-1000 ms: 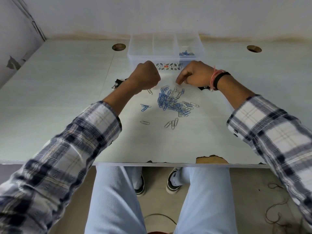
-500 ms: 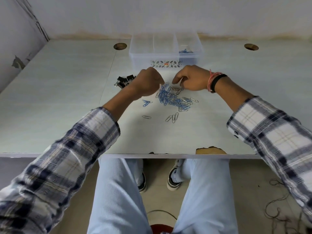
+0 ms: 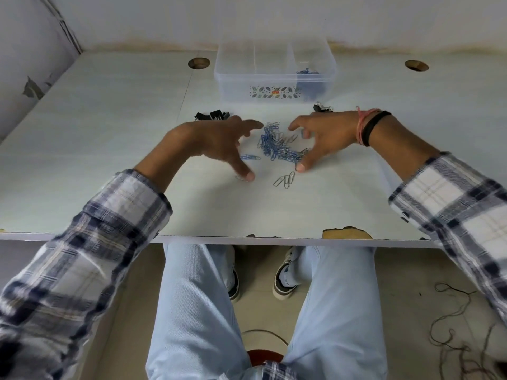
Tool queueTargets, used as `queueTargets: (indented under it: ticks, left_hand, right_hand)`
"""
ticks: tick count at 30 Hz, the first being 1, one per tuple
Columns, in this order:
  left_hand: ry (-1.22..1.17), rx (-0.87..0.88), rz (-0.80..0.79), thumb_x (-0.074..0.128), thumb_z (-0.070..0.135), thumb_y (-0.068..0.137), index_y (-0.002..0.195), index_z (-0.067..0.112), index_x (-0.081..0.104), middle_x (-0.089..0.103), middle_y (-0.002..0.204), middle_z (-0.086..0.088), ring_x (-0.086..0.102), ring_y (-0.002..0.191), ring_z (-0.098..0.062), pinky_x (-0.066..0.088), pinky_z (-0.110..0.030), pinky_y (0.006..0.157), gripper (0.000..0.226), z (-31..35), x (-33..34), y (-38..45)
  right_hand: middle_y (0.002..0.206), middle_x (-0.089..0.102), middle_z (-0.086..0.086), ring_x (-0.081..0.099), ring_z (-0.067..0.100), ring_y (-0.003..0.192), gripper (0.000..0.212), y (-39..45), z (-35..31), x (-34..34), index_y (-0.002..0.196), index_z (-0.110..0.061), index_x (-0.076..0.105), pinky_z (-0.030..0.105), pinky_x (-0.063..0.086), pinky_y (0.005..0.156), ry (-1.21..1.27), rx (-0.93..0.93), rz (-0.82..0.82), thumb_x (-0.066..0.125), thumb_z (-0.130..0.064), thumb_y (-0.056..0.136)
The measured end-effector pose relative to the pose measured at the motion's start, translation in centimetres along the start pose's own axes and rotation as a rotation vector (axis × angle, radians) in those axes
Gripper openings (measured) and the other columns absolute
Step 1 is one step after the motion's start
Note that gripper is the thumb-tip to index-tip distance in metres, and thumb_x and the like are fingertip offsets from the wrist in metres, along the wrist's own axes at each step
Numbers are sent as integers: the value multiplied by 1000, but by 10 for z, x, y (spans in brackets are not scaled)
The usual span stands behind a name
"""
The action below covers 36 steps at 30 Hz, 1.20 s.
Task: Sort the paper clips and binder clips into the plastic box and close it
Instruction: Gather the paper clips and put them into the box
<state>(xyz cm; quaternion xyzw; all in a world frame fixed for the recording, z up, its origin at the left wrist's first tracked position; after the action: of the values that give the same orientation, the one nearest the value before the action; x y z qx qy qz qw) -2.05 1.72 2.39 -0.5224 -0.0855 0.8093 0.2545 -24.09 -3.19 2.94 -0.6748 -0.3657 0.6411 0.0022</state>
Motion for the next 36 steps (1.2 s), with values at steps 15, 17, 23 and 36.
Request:
queueTargets:
  ticks: [15,17,23,36]
  left_hand:
    - [-112,106,201,93,31,70,153,23,41,44,148,1,57,108,-16,49,-31,94,98,6,0,39]
    - [-21,118,105,92,36,72,159,27,30,33,156,4,54,109,-15,48,-34,101,107,7,-1,40]
    - [93,215,108,84,29,83,147,26,53,47,136,-1,52,102,-16,46,-30,95,71,17,-1,47]
    - [125,324,515,66,10,94,110,5,71,68,100,-17,61,90,-31,44,-33,77,17,11,17,39]
  right_hand:
    - [135,58,8,73,24,86,79,19,-2,5,141,-14,52,26,57,77,433,-46,258,86,-40,74]
    - [144,49,7,63,25,110,99,17,0,2,151,-18,41,31,48,95,220,-14,209,83,-56,70]
    - [128,45,10,52,26,114,100,23,-12,10,148,-22,43,32,43,99,21,-29,177,77,-69,67]
    - [80,61,4,66,25,74,21,21,-33,20,106,-5,73,29,49,68,159,-152,494,64,-20,94]
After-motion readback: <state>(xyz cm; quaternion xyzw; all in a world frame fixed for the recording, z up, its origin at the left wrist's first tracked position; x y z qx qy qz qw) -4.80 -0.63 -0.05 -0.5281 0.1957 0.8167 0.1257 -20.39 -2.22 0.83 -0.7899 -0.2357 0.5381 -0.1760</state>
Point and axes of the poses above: each hand's wrist, its own y-axis towards the middle knuckle, its own x-axis out of the palm, z = x × y, the point moved 4 cm from there along y, towards the middle knuckle
